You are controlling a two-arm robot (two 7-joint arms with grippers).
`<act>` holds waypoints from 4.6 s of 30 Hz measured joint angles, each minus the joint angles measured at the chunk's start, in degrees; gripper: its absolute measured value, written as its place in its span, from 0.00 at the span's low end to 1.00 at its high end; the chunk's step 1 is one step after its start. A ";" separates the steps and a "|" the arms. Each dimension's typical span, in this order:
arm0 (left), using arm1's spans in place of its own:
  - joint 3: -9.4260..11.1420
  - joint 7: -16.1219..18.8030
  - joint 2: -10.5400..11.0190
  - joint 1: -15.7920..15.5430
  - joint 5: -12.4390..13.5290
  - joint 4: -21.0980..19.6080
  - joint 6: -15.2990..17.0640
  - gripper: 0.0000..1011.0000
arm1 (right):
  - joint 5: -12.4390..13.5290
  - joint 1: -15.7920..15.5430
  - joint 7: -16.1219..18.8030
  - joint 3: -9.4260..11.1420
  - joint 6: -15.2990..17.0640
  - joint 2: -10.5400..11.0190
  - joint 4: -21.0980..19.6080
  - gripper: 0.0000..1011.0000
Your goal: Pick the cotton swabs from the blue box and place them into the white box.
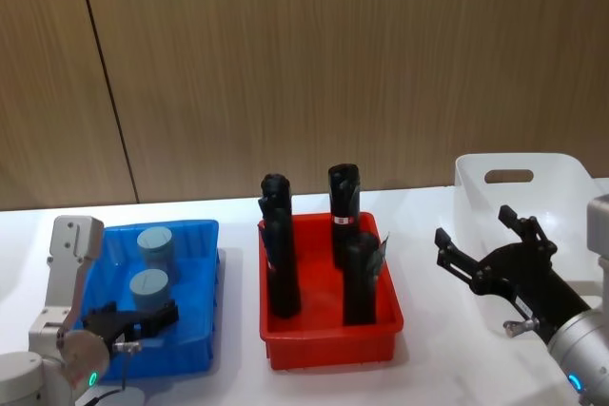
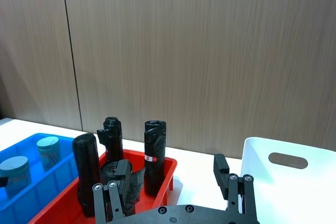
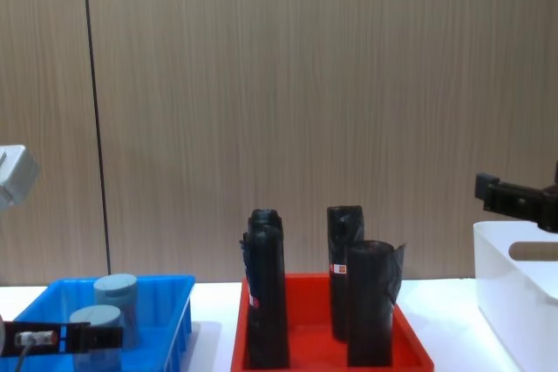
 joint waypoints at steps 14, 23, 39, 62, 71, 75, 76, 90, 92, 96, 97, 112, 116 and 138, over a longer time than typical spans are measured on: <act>-0.12 -2.42 -1.13 -2.57 1.62 4.21 -0.34 0.99 | 0.00 0.00 0.00 0.00 0.00 0.00 0.00 0.99; 0.18 -5.22 -1.93 -4.79 4.71 7.56 -1.77 0.99 | 0.00 0.00 0.00 0.00 0.00 0.00 0.00 0.99; 0.36 -9.57 -2.87 -7.66 8.20 12.08 -3.59 0.76 | 0.00 0.00 0.00 0.00 0.00 0.00 0.00 0.99; -0.26 -12.46 -1.17 -5.43 10.59 5.70 -7.24 0.66 | 0.00 0.00 0.00 0.00 0.00 0.00 0.00 0.99; -0.72 -17.55 0.45 -4.30 11.99 0.87 -8.92 0.66 | 0.00 0.00 0.00 0.00 0.00 0.00 0.00 0.99; -0.93 -20.31 1.11 -4.08 12.44 -0.74 -9.43 0.66 | 0.00 0.00 0.00 0.00 0.00 0.00 0.00 0.99; -1.01 -21.48 1.40 -4.03 12.60 -1.36 -9.59 0.66 | 0.00 0.00 0.00 0.00 0.00 0.00 0.00 0.99; -1.61 -33.91 3.40 -4.66 13.42 -4.04 -10.68 0.66 | 0.00 0.00 0.00 0.00 0.00 0.00 0.00 0.99; -1.64 -35.36 3.54 -4.83 13.44 -4.07 -10.80 0.66 | 0.00 0.00 0.00 0.00 0.00 0.00 0.00 0.99; -1.70 -39.86 3.90 -5.51 13.42 -3.96 -11.22 0.66 | 0.00 0.00 0.00 0.00 0.00 0.00 0.00 0.99; -1.71 -40.58 3.94 -5.63 13.39 -3.88 -11.31 0.66 | 0.00 0.00 0.00 0.00 0.00 0.00 0.00 0.99; -1.41 -56.44 4.18 -9.18 12.49 -0.22 -12.16 0.66 | 0.00 0.00 0.00 0.00 0.00 0.00 0.00 0.99; -1.26 -59.78 4.13 -10.10 12.27 0.82 -12.13 0.66 | 0.00 0.00 0.00 0.00 0.00 0.00 0.00 0.99; -0.63 -64.47 4.55 -11.42 10.74 2.37 -11.98 0.66 | 0.00 0.00 0.00 0.00 0.00 0.00 0.00 0.99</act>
